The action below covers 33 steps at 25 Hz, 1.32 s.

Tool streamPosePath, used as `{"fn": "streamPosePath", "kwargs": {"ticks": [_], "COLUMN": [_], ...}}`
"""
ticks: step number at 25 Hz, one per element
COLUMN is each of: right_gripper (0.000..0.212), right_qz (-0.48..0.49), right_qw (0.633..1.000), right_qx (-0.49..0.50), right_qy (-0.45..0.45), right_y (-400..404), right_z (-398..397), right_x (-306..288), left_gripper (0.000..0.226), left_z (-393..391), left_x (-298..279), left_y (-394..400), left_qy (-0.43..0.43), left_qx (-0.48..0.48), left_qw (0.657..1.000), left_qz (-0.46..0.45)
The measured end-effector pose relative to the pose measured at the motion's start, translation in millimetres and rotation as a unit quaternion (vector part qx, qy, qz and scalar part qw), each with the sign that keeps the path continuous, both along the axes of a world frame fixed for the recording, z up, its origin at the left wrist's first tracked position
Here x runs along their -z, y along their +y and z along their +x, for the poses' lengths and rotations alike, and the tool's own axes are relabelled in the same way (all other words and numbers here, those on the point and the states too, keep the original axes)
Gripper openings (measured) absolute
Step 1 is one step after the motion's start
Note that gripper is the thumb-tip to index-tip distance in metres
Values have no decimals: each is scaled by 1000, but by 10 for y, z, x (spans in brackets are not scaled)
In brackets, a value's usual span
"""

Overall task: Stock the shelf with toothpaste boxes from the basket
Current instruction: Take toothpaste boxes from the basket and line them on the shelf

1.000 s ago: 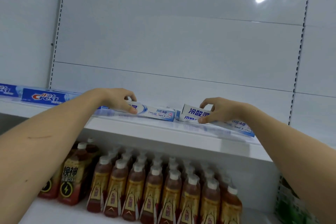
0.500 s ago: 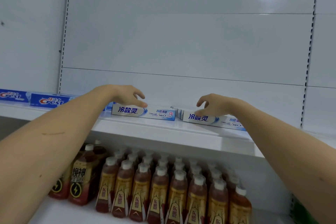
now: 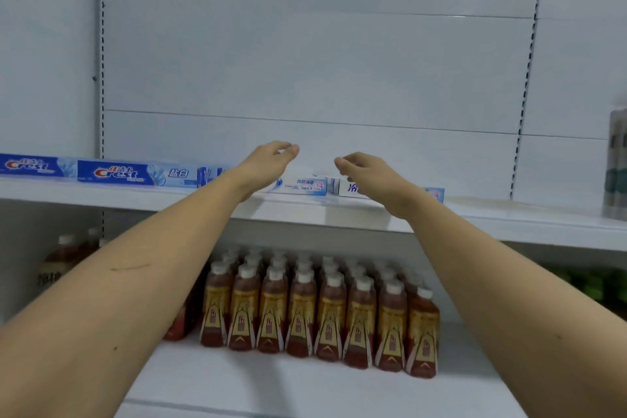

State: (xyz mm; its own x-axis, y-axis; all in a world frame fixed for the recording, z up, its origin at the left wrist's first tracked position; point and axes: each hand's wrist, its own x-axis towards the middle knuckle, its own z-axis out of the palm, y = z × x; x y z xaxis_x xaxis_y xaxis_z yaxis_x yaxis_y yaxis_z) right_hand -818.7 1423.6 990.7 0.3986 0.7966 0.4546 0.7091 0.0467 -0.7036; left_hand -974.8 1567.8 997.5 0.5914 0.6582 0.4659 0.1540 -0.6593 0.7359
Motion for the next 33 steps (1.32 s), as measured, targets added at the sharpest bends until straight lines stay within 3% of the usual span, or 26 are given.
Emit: {"fn": "streamPosePath", "kwargs": {"ticks": [5,9,14,17,25,29,33], "right_gripper": [36,33,43,51,57,58,37], "right_qz": [142,160,23,-62,-236,-316,-366], "right_qw": [970,948,944,929,869,800,714], "right_qx": [-98,-140,-134,-127,-22,64,125], "right_qy": [172,238,299,342,434,506,584], "right_y": [-221,-534,-869,-1038,-1415,-1634,-1905], "right_z": [-595,-1006,-1142,-1241,-1751,-2137,-2536], "right_x": [344,1063,2201,2912,4753,5644,6445], "left_gripper": [54,48,50,54,60,63,59], "left_z": [-181,-351,-667,-931,-1473,-1736,-2032], "left_x": [313,984,2198,2955,4932,5937,6850], "left_y": [-534,-1096,-1444,-1639,-1864,-2034,-2236], "left_qy": [-78,-162,-136,-65,61,125,209], "left_qx": [5,46,-21,-69,-119,-116,-108], "left_qw": [997,985,975,965,883,830,754], "left_qz": [-25,-50,-177,-246,-449,-531,-614]}}
